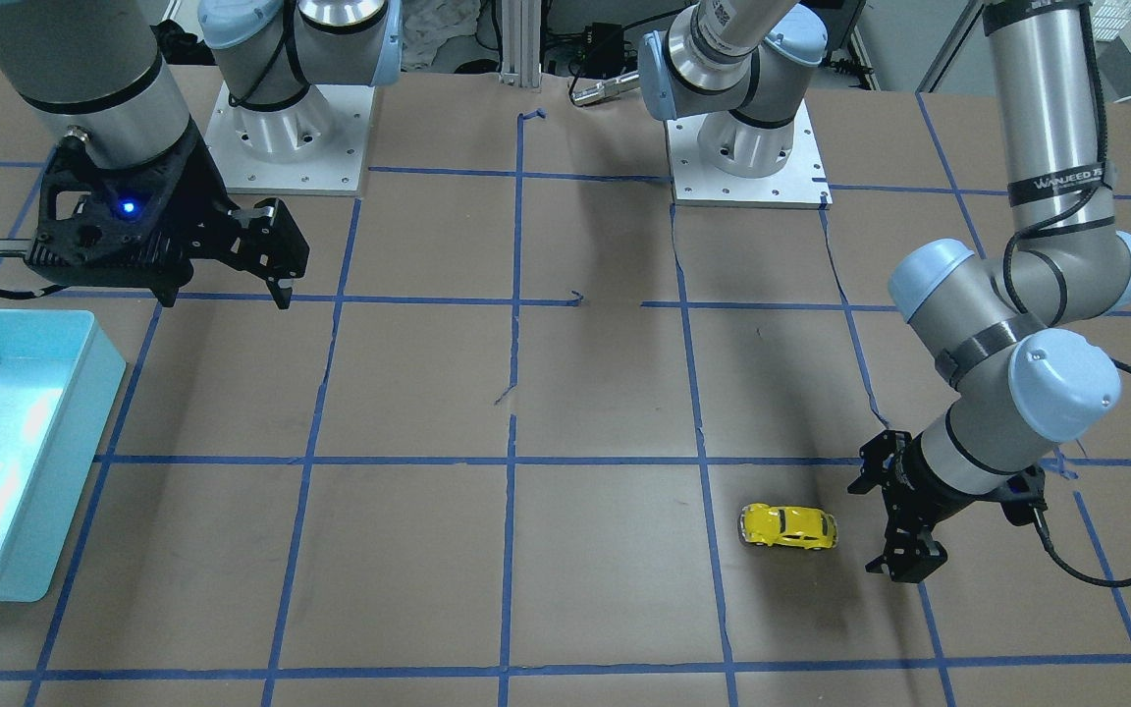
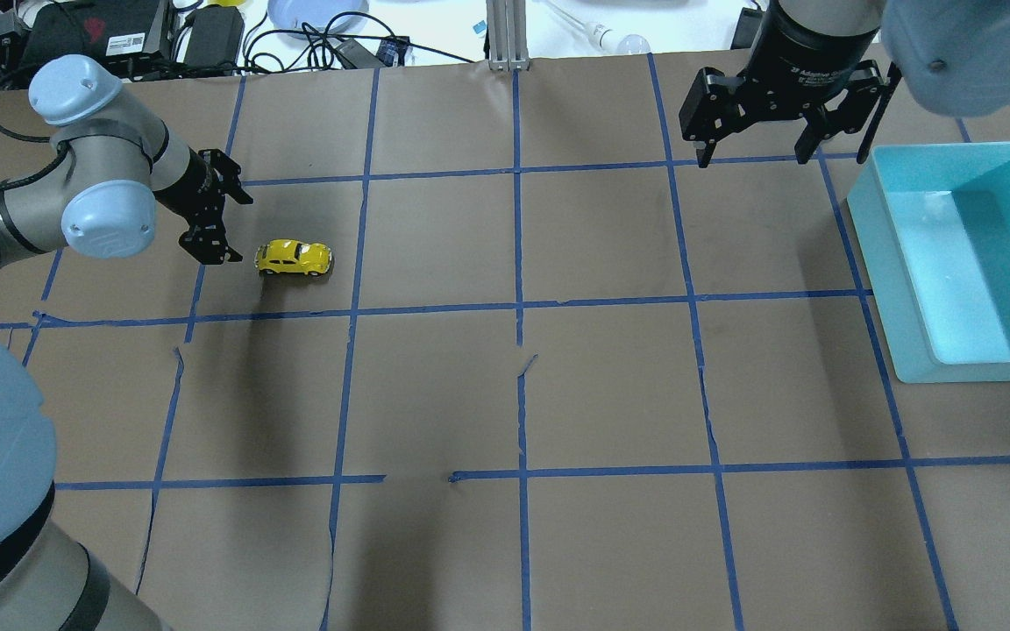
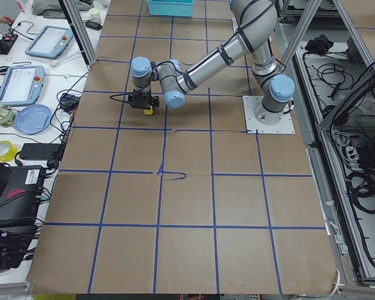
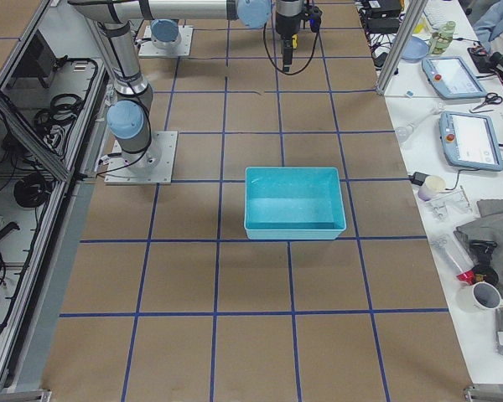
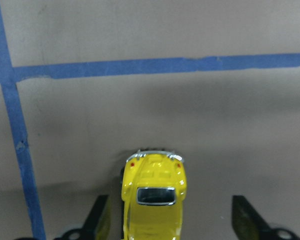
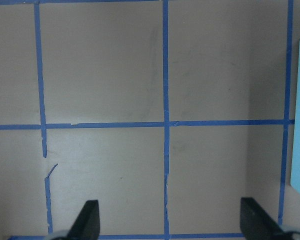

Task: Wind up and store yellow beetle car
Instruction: 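Open and raise the left gripper, releasing the car to roll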

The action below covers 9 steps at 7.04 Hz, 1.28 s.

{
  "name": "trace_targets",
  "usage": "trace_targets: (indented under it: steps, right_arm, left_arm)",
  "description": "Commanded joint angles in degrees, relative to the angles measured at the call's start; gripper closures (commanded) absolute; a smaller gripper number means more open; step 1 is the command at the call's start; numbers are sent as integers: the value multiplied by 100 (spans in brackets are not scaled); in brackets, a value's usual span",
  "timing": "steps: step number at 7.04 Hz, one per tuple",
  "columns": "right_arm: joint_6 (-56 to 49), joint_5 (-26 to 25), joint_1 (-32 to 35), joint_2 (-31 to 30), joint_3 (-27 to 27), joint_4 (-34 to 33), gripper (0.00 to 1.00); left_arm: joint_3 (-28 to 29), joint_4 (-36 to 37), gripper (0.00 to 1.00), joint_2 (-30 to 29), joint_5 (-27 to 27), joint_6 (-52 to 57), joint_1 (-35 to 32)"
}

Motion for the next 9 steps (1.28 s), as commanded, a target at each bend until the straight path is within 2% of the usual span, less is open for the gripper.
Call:
trace_targets:
  steps: [1,4,6,9]
  right_arm:
    - [0,-9,0,0,0,4,0]
    - [0,-9,0,0,0,4,0]
    - [0,-9,0,0,0,4,0]
    - [-9,-26,0,0,-9,4,0]
  left_arm:
    - [44,-340,0,243,3,5,-41]
    - [306,-1016,0,481,-6,101,-102]
    - [701,-1622,0,508,-6,915,-234]
    - [1518,-3001,0,569,108,3057,-759]
